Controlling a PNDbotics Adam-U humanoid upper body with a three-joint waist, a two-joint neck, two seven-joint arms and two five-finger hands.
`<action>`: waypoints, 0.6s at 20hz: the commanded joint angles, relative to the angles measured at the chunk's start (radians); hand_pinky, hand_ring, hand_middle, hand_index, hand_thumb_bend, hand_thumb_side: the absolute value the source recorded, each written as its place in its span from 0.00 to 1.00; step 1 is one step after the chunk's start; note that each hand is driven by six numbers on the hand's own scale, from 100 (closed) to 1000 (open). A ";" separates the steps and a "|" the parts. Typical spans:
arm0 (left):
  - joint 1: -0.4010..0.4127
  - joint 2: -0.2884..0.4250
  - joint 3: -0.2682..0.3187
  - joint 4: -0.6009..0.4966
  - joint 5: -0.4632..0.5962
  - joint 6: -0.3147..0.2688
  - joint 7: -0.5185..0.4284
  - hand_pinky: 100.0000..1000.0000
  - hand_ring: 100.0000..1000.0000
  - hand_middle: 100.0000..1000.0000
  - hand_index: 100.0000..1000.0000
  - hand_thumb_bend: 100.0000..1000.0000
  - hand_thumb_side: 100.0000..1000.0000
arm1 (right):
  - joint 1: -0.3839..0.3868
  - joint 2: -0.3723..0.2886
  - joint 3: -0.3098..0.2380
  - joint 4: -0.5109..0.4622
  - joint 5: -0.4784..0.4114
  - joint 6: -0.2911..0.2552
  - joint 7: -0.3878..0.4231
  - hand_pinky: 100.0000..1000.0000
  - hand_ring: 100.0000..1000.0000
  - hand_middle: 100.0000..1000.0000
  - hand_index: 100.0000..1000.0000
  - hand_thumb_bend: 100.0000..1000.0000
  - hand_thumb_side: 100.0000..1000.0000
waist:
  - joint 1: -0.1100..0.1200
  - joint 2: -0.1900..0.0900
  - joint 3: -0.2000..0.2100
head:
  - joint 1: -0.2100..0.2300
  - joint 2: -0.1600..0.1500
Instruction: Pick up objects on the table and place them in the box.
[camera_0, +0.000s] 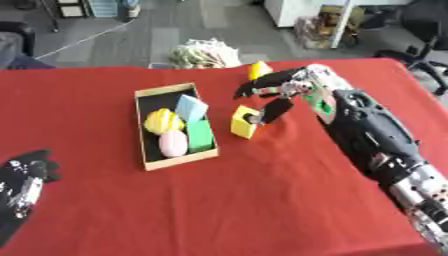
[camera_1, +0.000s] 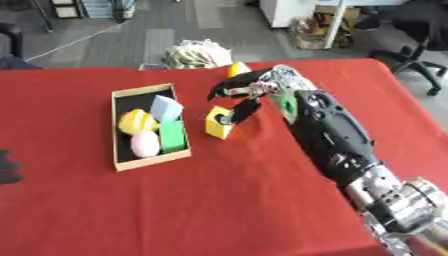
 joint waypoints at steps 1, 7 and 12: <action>-0.007 0.017 0.008 -0.011 -0.001 -0.001 -0.003 0.74 0.60 0.59 0.80 0.00 0.63 | -0.015 -0.004 0.003 0.013 0.031 -0.235 0.233 0.76 0.91 0.98 1.00 0.14 0.73 | -0.012 -0.022 0.000 | 0.000 -0.006; -0.006 0.016 0.008 -0.010 -0.002 -0.001 -0.004 0.74 0.60 0.59 0.80 0.00 0.64 | -0.015 0.009 -0.001 0.028 0.067 -0.235 0.229 0.76 0.90 0.97 1.00 0.16 0.71 | -0.011 -0.022 -0.001 | -0.001 -0.007; -0.005 0.014 0.009 -0.010 -0.002 -0.001 -0.003 0.74 0.59 0.59 0.80 0.00 0.64 | -0.015 0.016 -0.018 0.042 0.090 -0.215 0.201 0.61 0.71 0.78 0.95 0.10 0.42 | -0.009 -0.021 -0.001 | 0.000 -0.009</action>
